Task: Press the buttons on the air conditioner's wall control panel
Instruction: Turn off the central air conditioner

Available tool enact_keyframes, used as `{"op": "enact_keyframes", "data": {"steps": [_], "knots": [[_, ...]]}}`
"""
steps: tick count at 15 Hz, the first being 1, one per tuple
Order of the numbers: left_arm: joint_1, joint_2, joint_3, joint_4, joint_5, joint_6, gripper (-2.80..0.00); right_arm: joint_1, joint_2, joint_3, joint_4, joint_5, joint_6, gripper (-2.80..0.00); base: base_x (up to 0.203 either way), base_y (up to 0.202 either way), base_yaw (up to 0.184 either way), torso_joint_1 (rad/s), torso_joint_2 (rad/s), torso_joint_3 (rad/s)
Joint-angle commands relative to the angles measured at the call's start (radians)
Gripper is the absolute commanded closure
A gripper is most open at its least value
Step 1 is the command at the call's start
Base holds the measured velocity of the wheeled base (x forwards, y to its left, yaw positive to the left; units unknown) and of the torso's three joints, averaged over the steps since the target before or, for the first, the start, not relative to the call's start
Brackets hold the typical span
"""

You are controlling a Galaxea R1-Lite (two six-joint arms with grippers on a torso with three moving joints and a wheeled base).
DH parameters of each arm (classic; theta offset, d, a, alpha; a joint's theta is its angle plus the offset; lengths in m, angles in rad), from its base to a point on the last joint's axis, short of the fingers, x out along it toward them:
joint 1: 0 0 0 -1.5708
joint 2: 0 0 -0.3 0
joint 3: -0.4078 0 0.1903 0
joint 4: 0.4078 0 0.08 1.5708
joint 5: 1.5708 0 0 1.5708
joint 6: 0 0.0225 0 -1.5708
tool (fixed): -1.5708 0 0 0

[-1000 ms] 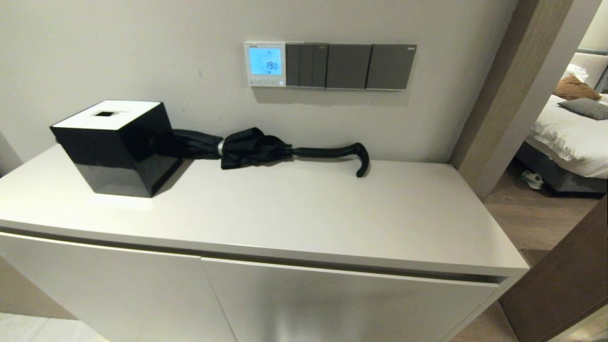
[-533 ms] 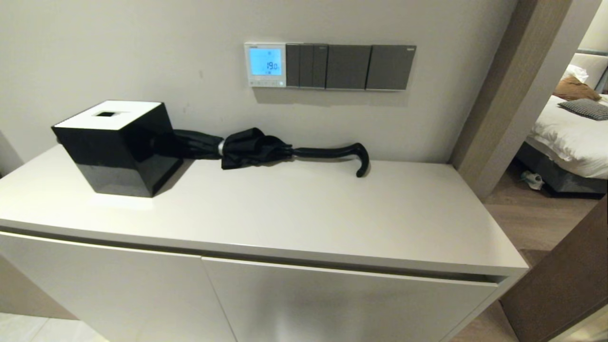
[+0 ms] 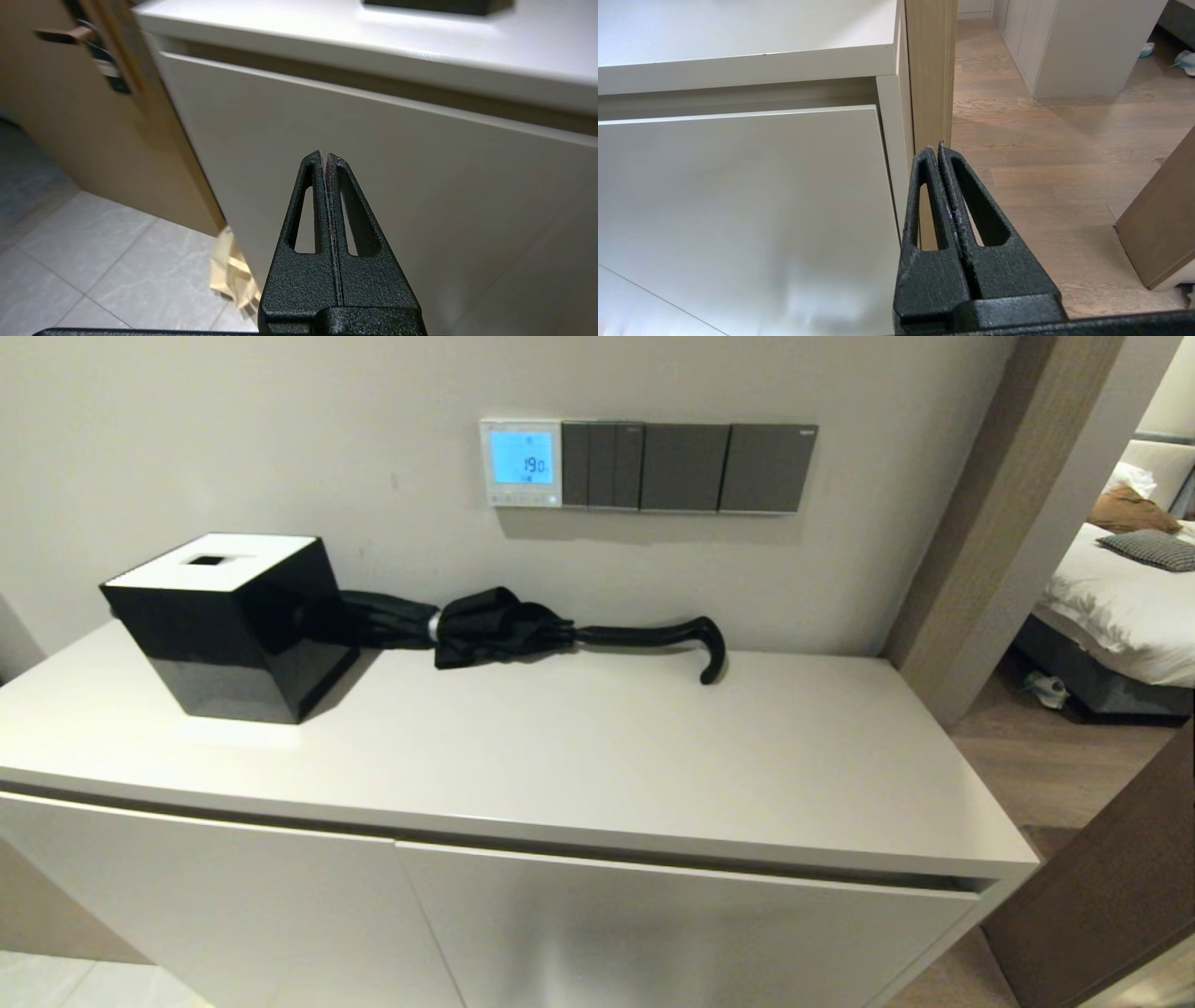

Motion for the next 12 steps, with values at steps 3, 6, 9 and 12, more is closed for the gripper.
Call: {"op": "enact_keyframes", "data": {"steps": [3, 6, 9, 12], "knots": [[-0.006, -0.090, 0.080, -0.010, -0.114, 0.003, 0.00, 0.000, 0.000, 0.003, 0.000, 0.000, 0.000, 0.00, 0.000, 0.000, 0.000, 0.000, 0.00, 0.000], [-0.018, -0.188, 0.075, 0.040, -0.192, 0.006, 0.00, 0.000, 0.000, 0.003, 0.000, 0.000, 0.000, 0.00, 0.000, 0.000, 0.000, 0.000, 0.00, 0.000], [-0.020, -0.281, 0.051, 0.159, -0.238, 0.007, 0.00, 0.000, 0.000, 0.003, 0.000, 0.000, 0.000, 0.00, 0.000, 0.000, 0.000, 0.000, 0.00, 0.000], [-0.020, -0.280, 0.084, 0.179, -0.337, 0.007, 0.00, 0.002, 0.000, 0.003, 0.001, 0.000, 0.000, 0.00, 0.000, 0.000, 0.000, 0.000, 0.00, 0.000]]}}
